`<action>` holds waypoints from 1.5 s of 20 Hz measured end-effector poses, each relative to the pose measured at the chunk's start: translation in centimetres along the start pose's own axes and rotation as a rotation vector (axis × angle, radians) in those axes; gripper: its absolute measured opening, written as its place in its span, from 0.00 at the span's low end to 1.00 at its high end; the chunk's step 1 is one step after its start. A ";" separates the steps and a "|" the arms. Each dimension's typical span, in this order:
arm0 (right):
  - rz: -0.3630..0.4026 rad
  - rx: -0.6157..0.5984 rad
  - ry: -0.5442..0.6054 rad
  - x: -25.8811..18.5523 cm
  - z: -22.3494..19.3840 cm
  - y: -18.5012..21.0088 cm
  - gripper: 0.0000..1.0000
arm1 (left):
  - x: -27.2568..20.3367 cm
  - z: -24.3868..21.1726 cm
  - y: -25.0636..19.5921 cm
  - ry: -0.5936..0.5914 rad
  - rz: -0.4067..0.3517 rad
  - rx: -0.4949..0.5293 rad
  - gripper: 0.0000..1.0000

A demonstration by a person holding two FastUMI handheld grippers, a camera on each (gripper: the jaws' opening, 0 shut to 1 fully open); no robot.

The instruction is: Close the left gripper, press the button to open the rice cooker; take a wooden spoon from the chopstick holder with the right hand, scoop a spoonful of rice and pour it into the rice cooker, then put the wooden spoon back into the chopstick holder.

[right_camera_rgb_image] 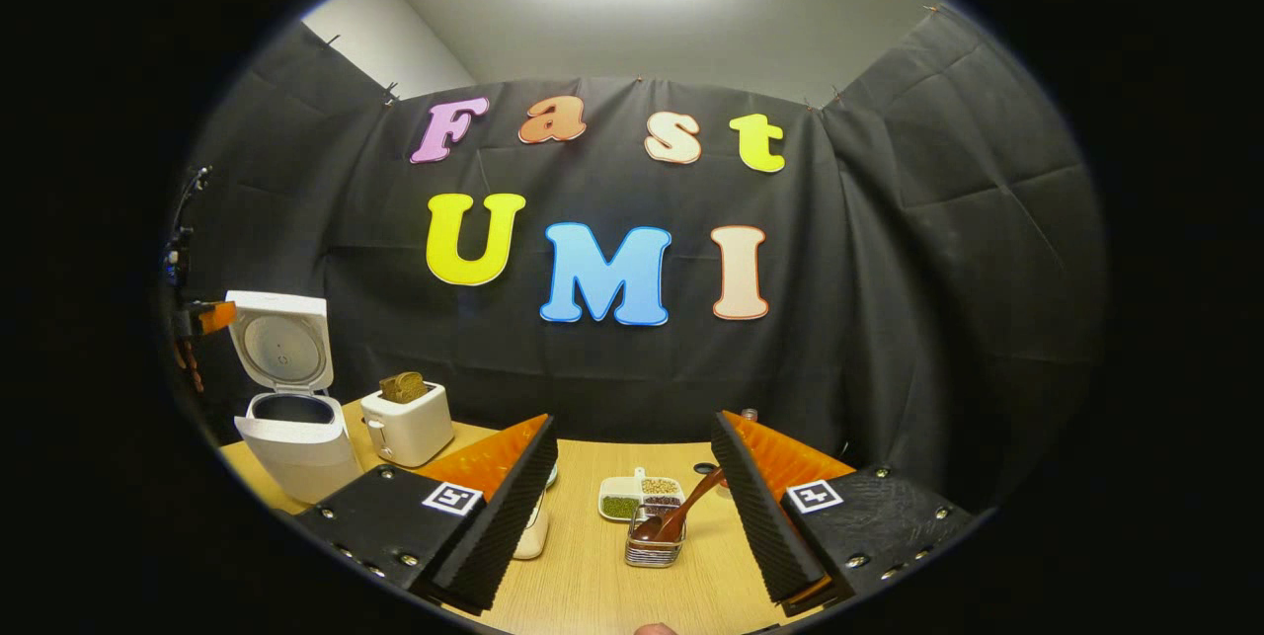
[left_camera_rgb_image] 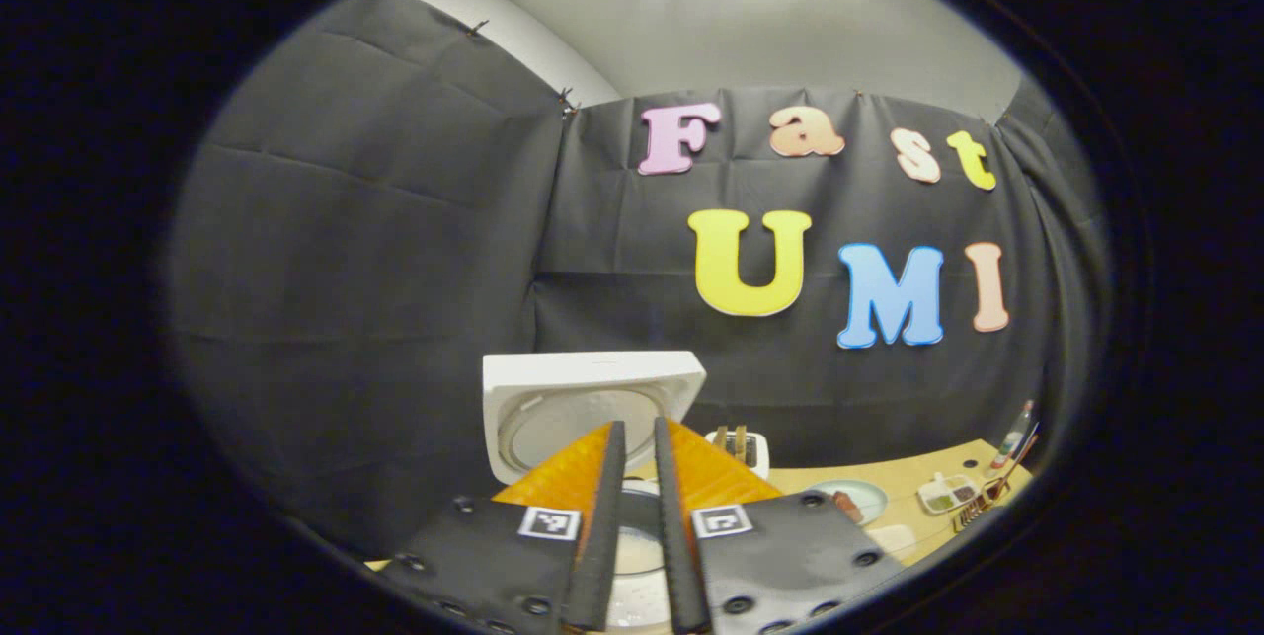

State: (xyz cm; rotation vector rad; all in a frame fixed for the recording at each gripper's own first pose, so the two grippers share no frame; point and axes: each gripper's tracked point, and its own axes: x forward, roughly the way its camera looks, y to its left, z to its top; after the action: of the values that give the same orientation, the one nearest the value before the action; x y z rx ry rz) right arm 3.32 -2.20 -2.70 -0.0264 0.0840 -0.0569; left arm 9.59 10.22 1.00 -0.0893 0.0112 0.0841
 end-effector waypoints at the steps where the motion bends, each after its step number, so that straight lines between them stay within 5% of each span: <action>1: -0.004 0.001 -0.002 0.5 0.1 -0.4 0.96 | -1.1 0.9 -0.6 -0.014 -0.022 -0.004 0.54; 3: -0.014 0.001 -0.014 1.7 0.4 -1.3 0.96 | -1.9 2.5 0.0 -0.061 -0.001 0.025 1.00; 15: -0.140 0.110 0.044 12.0 -2.5 -8.8 0.96 | -9.9 2.4 -3.2 -0.054 -0.030 0.074 0.95; 21: -0.149 0.157 0.234 16.7 -9.9 -10.9 0.98 | -11.7 1.2 -3.8 -0.010 -0.032 0.088 0.95; 30: -0.120 0.282 0.520 19.8 -21.4 -9.9 0.98 | -14.0 0.2 -0.5 0.036 0.066 0.083 0.96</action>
State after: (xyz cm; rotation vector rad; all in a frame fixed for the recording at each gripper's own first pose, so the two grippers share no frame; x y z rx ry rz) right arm 20.60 -13.79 -25.41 0.2665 0.5931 -0.1949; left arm -4.29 8.55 1.42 -0.0075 0.0533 0.1474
